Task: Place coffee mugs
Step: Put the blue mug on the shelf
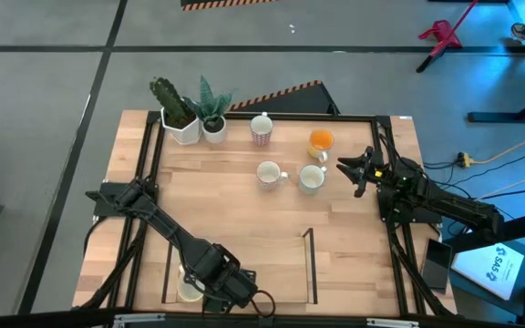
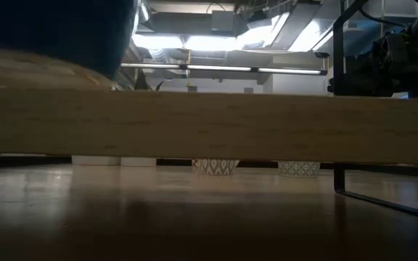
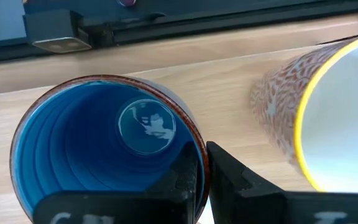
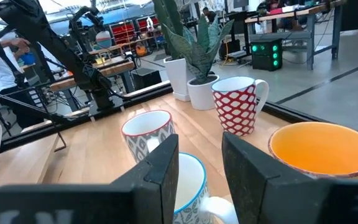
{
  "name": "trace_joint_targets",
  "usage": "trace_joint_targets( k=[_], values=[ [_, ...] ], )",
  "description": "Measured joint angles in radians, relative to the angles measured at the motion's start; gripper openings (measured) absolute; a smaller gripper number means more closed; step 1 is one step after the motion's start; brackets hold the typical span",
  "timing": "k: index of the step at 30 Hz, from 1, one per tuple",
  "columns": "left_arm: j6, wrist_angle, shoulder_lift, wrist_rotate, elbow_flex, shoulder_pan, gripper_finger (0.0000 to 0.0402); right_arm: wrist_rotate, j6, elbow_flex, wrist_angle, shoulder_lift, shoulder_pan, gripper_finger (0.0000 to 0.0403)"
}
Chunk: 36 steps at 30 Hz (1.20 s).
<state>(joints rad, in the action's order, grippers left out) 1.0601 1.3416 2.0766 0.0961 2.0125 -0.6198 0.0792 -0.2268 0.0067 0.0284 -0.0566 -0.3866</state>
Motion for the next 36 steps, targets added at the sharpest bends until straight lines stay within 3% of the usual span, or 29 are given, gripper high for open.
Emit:
trace_joint_targets(
  k=[36],
  values=[
    [0.035, -0.060, -0.001, 0.045, -0.050, -0.003, 0.0016, 0.000, 0.024, 0.000, 0.000, 0.000, 0.000, 0.0111]
  ],
)
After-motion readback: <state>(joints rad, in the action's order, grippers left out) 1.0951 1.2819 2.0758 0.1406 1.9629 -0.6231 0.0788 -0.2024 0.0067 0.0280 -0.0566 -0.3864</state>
